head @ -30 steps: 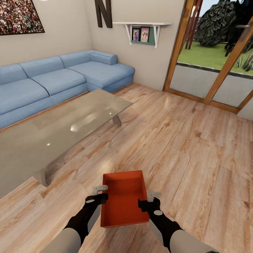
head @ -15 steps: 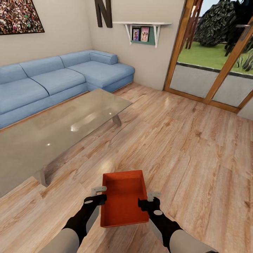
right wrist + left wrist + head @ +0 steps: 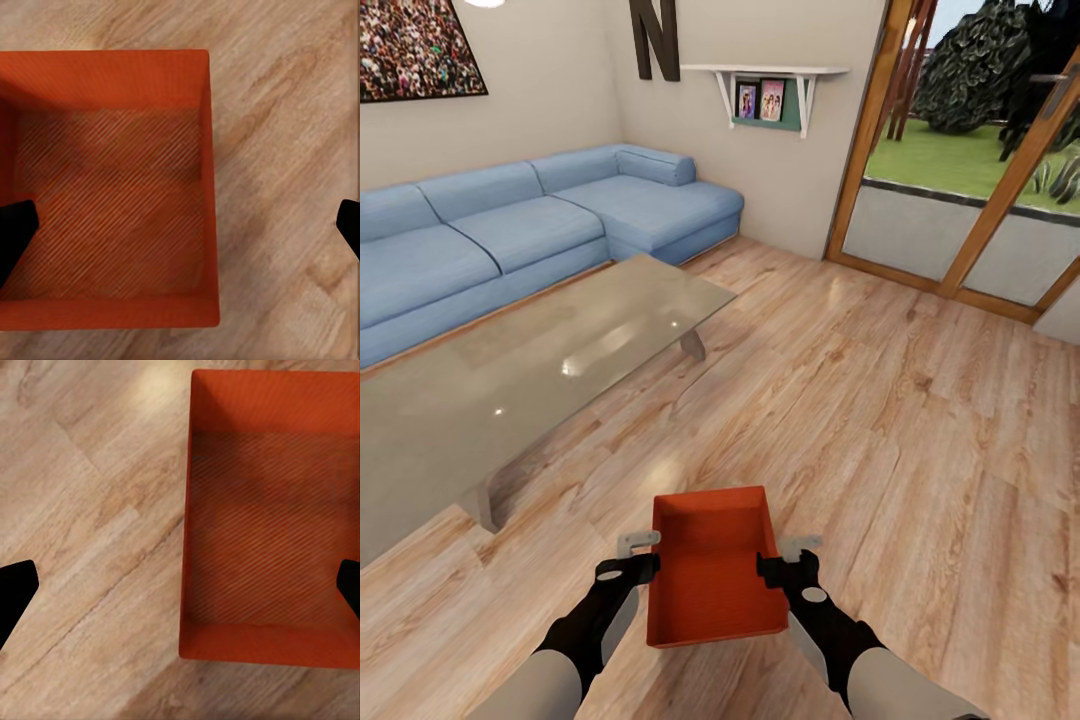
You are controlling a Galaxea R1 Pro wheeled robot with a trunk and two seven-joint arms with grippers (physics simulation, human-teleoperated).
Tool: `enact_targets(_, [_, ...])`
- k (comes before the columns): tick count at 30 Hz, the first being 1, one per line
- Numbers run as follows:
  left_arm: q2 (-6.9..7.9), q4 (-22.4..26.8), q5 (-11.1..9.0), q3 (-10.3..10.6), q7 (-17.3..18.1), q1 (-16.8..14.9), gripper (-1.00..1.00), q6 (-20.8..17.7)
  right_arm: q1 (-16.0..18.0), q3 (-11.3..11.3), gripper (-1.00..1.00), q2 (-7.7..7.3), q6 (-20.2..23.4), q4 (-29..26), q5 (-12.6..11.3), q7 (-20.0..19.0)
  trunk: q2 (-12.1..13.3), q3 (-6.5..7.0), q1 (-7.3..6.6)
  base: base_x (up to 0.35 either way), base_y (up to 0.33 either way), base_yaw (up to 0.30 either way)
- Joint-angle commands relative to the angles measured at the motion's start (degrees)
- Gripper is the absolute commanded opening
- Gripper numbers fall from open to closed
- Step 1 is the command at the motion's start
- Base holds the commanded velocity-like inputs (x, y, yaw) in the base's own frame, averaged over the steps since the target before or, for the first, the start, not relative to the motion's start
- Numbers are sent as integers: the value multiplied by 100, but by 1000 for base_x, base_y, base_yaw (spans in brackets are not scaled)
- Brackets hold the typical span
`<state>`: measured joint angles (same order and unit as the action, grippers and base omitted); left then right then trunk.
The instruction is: Move the two storage containers from the living room to the garage. In the garage, place one container on the floor and stack the other container on top of it (either order is fine).
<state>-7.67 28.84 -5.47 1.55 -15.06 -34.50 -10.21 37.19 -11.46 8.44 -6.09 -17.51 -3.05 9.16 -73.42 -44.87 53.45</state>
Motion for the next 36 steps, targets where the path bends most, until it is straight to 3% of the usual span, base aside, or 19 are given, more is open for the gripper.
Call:
enact_targets(1, [3, 7, -56, 18, -35, -1, 100, -22, 5, -46, 100, -5, -13, 3, -28, 37, -44, -22, 22, 0, 0, 0])
enact_targets(11, [30, -418, -67, 9, -26, -3, 100, 4, 0, -64, 100, 32, 245, -8, 0, 40, -445, -202, 242, 0, 0, 0])
enact_targets(36, [27, -385, -98, -8, -32, -2, 100, 115, 5, -58, 100, -32, 281, -15, 25, 28, -1448, -651, 791, 0, 0, 0])
